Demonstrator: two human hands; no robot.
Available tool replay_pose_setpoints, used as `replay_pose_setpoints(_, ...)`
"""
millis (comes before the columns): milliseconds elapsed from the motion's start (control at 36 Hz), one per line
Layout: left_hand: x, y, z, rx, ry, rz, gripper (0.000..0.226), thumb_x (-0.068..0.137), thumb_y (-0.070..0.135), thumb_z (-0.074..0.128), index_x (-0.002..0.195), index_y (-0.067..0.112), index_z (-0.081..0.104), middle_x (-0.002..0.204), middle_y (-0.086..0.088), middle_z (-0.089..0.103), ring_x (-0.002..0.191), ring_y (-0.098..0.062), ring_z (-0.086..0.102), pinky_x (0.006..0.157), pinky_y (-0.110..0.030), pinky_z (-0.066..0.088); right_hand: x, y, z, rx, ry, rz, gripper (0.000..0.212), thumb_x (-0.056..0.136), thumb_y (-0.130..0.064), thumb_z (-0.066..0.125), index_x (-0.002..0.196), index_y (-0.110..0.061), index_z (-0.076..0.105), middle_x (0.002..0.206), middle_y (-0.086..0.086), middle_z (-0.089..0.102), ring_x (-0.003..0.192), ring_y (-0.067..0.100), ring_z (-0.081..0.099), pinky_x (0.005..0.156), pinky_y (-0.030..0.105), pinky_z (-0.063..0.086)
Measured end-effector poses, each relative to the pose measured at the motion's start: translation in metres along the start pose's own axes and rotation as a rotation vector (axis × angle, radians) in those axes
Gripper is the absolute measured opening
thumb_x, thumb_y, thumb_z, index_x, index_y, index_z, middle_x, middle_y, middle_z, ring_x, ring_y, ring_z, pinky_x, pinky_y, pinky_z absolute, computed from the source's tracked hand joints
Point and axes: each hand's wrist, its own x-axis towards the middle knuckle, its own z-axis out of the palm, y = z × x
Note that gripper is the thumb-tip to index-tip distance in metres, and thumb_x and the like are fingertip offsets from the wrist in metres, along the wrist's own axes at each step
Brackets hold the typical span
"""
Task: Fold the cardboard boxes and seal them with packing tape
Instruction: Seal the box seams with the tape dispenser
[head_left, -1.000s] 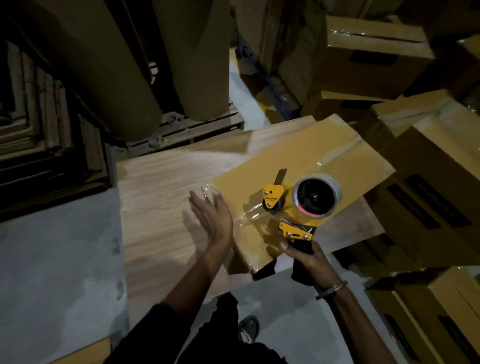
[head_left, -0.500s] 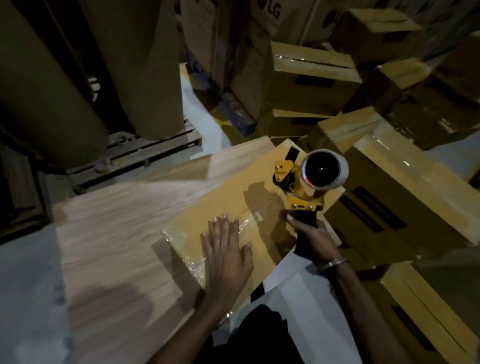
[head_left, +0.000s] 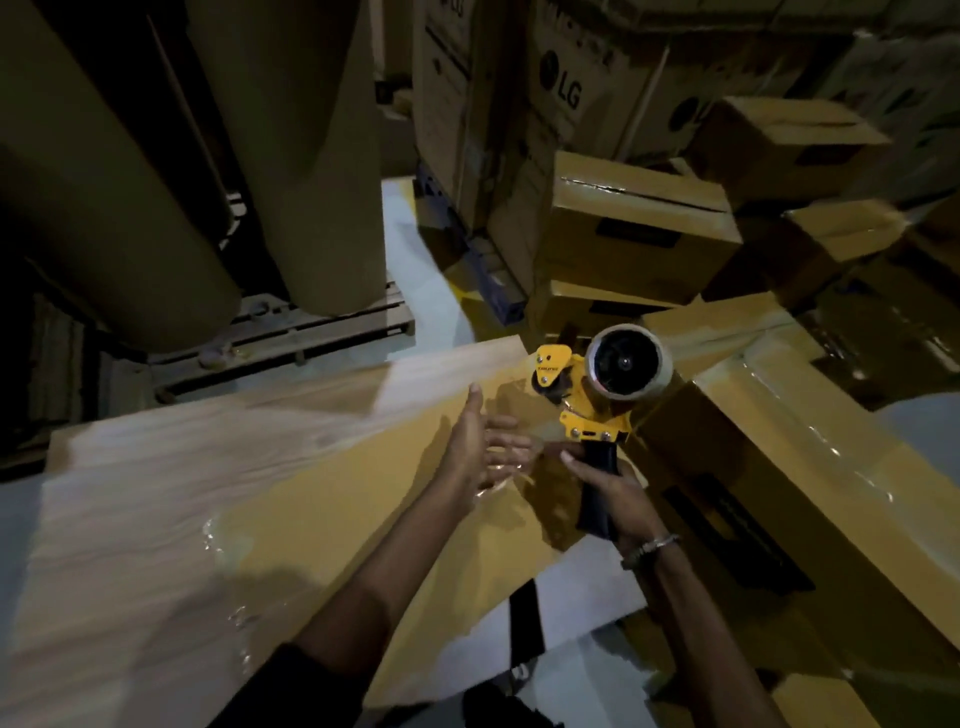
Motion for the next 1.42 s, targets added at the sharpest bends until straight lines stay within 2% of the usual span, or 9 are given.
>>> replay_pose_setpoints(139,0.042,0.021,0.032,-0.029,-0.092,-0.208,0.092,0.09,0.082,0.045,0.123,-0.001,0.068,0.11,-0.02,0.077,0.078,-0.028,0.072,0.056,-0.027,0.055,0.027,-0.004,-0.042,-0.227,-0.128,-0.084,0.029,0.084,-0.036,0.086,0.111,-0.026,0.081,0.114,0.003,0.079,0.112,0.026,0.072,0.101,0.05,0.054)
replay_pose_setpoints(278,0.061,0.017,0.051,0.083,-0.003,-0.206,0.033,0.098,0.038,0.063,0.103,0.007,0.072,0.086,-0.008,0.074,0.058,-0.013,0.062,0.057,-0.022,0.051,0.041,-0.017,-0.075,-0.275,-0.192,-0.052,0.01,0.091,-0.012,0.077,0.1,-0.015,0.081,0.097,-0.002,0.081,0.092,0.005,0.074,0.07,0.01,0.051)
replay_pose_setpoints(389,0.069,0.024,0.051,0.076,0.04,-0.185,0.014,0.1,0.007,0.063,0.104,-0.002,0.072,0.081,-0.013,0.073,0.049,-0.011,0.064,0.054,-0.022,0.06,0.057,-0.022,-0.097,-0.328,-0.241,-0.028,0.02,0.09,-0.021,0.08,0.109,-0.014,0.081,0.108,0.0,0.08,0.105,0.011,0.074,0.093,0.027,0.053)
replay_pose_setpoints(528,0.09,0.043,0.045,0.162,-0.01,-0.094,0.011,0.093,-0.006,0.067,0.1,-0.001,0.074,0.072,-0.013,0.073,0.054,-0.012,0.064,0.075,-0.03,0.065,0.068,-0.035,-0.102,-0.329,-0.273,-0.02,0.013,0.092,-0.013,0.075,0.101,-0.022,0.079,0.101,-0.008,0.081,0.094,0.001,0.074,0.074,0.011,0.051)
replay_pose_setpoints(639,0.11,0.069,0.043,0.317,0.008,0.06,0.016,0.089,-0.014,0.068,0.098,-0.003,0.074,0.08,-0.016,0.077,0.062,-0.017,0.073,0.059,-0.026,0.063,0.085,-0.043,-0.097,-0.336,-0.232,-0.022,0.02,0.091,-0.016,0.078,0.11,-0.018,0.077,0.105,-0.002,0.081,0.1,0.013,0.075,0.081,0.022,0.055)
replay_pose_setpoints(833,0.159,0.121,0.045,0.614,-0.046,0.224,0.015,0.089,-0.015,0.064,0.099,-0.008,0.073,0.078,-0.019,0.074,0.061,-0.015,0.072,0.056,-0.021,0.057,0.124,-0.067,-0.072,-0.404,-0.131,-0.017,0.021,0.086,-0.033,0.084,0.103,-0.021,0.08,0.099,0.005,0.081,0.097,0.028,0.076,0.098,0.05,0.057)
replay_pose_setpoints(1000,0.202,0.124,0.034,0.721,-0.026,0.276,0.013,0.084,-0.012,0.063,0.093,-0.01,0.073,0.08,-0.022,0.076,0.069,-0.016,0.073,0.068,-0.028,0.058,0.153,-0.076,-0.055,-0.488,-0.095,-0.002,0.025,0.079,-0.039,0.084,0.097,-0.023,0.08,0.076,-0.003,0.075,0.069,0.017,0.067,0.069,0.037,0.05)
replay_pose_setpoints(1139,0.216,0.106,0.026,0.702,0.002,0.284,0.021,0.086,-0.005,0.065,0.096,0.004,0.081,0.084,-0.011,0.077,0.071,-0.015,0.064,0.058,-0.025,0.042,0.164,-0.072,-0.053,-0.542,-0.099,0.061,0.046,0.056,-0.056,0.082,0.097,-0.034,0.08,0.091,0.0,0.079,0.091,0.028,0.072,0.087,0.052,0.056)
replay_pose_setpoints(1417,0.235,0.077,0.021,0.578,0.033,0.217,0.03,0.089,0.009,0.074,0.118,0.013,0.077,0.087,-0.003,0.071,0.071,-0.016,0.055,0.056,-0.025,0.04,0.169,-0.07,-0.05,-0.595,-0.073,0.108,0.027,0.072,-0.034,0.08,0.099,-0.034,0.08,0.098,-0.002,0.079,0.101,0.027,0.07,0.099,0.054,0.053)
